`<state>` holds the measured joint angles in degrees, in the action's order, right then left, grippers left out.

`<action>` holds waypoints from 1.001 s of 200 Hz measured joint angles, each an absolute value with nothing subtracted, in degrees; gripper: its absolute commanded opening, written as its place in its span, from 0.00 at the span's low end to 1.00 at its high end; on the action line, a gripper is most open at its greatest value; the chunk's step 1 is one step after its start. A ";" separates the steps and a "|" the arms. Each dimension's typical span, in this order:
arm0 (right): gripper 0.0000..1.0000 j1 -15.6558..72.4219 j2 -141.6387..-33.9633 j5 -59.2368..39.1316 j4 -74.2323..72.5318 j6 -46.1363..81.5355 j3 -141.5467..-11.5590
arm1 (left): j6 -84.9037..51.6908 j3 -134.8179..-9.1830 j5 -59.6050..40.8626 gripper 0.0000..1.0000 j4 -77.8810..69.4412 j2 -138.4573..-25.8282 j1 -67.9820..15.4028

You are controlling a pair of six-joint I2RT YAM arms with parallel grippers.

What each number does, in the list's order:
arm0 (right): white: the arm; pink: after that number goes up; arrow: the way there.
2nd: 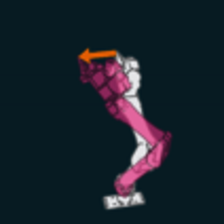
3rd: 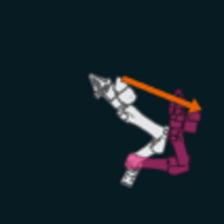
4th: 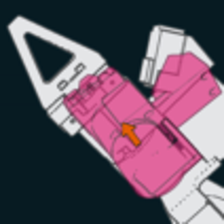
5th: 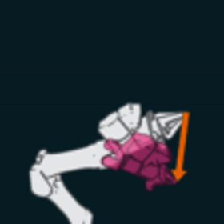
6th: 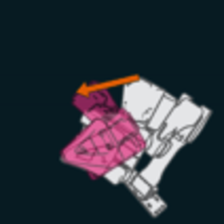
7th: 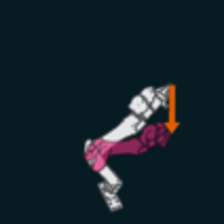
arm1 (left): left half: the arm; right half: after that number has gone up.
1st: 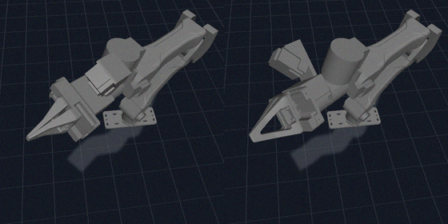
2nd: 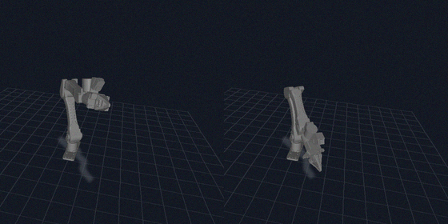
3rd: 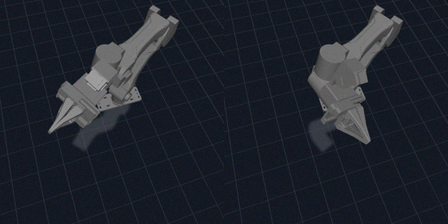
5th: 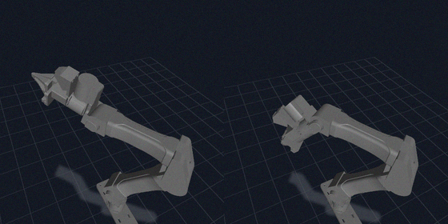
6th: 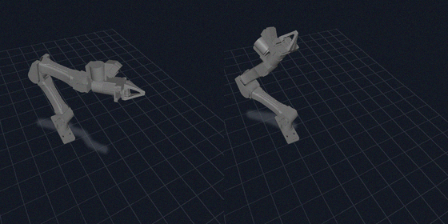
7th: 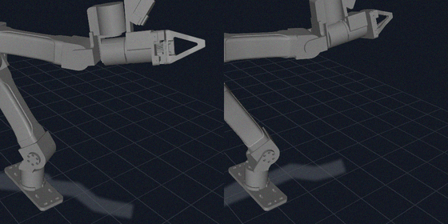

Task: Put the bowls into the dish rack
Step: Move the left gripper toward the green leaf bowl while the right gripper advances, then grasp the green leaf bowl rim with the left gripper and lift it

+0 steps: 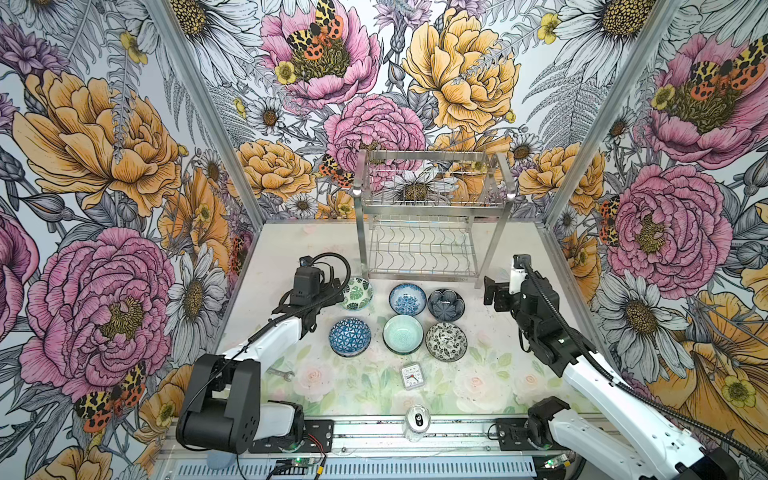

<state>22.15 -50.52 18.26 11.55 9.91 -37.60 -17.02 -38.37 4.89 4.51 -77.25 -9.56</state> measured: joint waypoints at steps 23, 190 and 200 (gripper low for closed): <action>0.98 22.61 -53.25 18.11 12.49 10.11 -38.09 | -17.89 -38.89 1.21 0.91 4.51 -79.77 -9.56; 0.98 23.35 -55.53 18.13 13.08 10.96 -38.44 | -21.10 -42.65 -5.58 0.06 4.14 -89.76 -9.56; 0.98 23.44 -55.44 18.15 13.08 10.96 -38.44 | -21.52 -43.13 -6.74 0.00 3.60 -89.73 -9.43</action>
<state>23.44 -55.44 18.15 13.08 10.96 -38.44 -21.52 -43.13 -6.74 3.60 -89.73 -9.43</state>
